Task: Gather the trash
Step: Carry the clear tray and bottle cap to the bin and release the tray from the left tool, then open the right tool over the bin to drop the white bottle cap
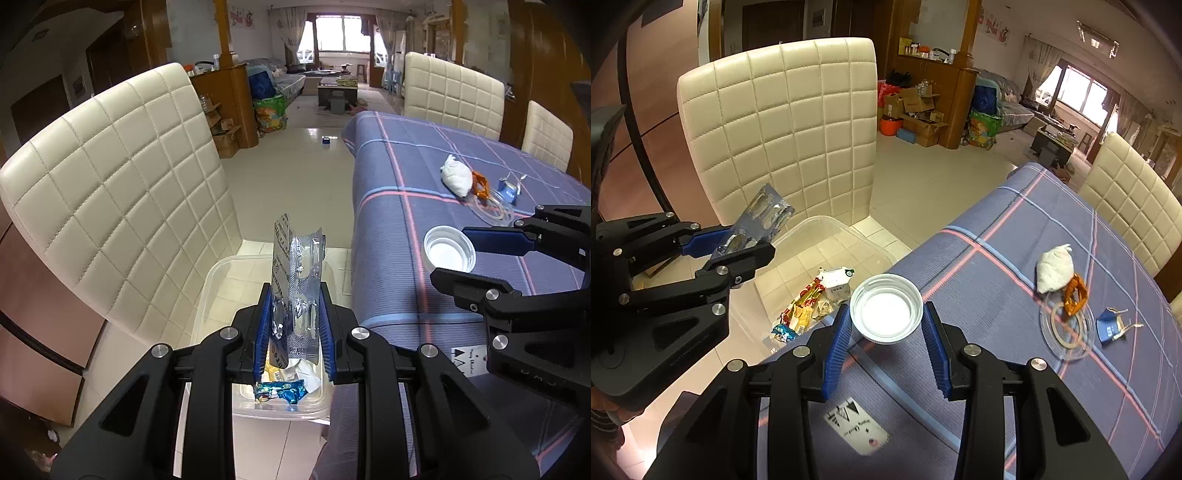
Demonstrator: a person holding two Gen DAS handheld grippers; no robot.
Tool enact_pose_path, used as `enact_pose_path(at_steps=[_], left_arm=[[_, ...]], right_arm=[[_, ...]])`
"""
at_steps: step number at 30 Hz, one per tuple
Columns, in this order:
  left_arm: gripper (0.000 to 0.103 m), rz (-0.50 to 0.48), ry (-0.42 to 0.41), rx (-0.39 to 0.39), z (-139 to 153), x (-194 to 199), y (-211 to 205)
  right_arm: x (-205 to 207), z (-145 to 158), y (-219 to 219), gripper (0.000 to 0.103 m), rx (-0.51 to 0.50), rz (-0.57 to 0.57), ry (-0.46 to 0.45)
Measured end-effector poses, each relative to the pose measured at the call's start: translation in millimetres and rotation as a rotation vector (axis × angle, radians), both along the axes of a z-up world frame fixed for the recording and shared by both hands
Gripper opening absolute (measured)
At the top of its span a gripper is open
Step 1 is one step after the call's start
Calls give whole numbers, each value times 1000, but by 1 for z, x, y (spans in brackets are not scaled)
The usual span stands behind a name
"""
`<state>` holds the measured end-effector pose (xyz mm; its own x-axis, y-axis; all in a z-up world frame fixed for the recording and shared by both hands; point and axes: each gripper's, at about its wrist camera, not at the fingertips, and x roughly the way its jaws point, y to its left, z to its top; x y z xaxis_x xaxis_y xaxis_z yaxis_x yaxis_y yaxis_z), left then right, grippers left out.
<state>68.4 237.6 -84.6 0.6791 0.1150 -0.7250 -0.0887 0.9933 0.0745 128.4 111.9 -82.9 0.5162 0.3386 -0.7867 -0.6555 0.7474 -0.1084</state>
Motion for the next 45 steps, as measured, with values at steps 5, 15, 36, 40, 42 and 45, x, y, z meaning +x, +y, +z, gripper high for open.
enact_pose_path(at_steps=[5,15,36,40,42,45], left_arm=[[25,26,6,1,-4,2,13],[28,57,6,10,-8,12,34],[94,140,24,10,-23,5,61],[94,172,19,11,-22,-4,69],[94,184,18,12,-22,-7,73],[94,197,20,11,-20,-10,78]], right_arm=[[6,0,14,38,-11,13,-10],[16,-9,32,38,-31,23,-12],[27,-20,43,39,-46,25,21],[27,-22,52,39,-52,47,18],[30,-22,58,39,-50,53,22],[34,-21,61,41,-29,48,41]])
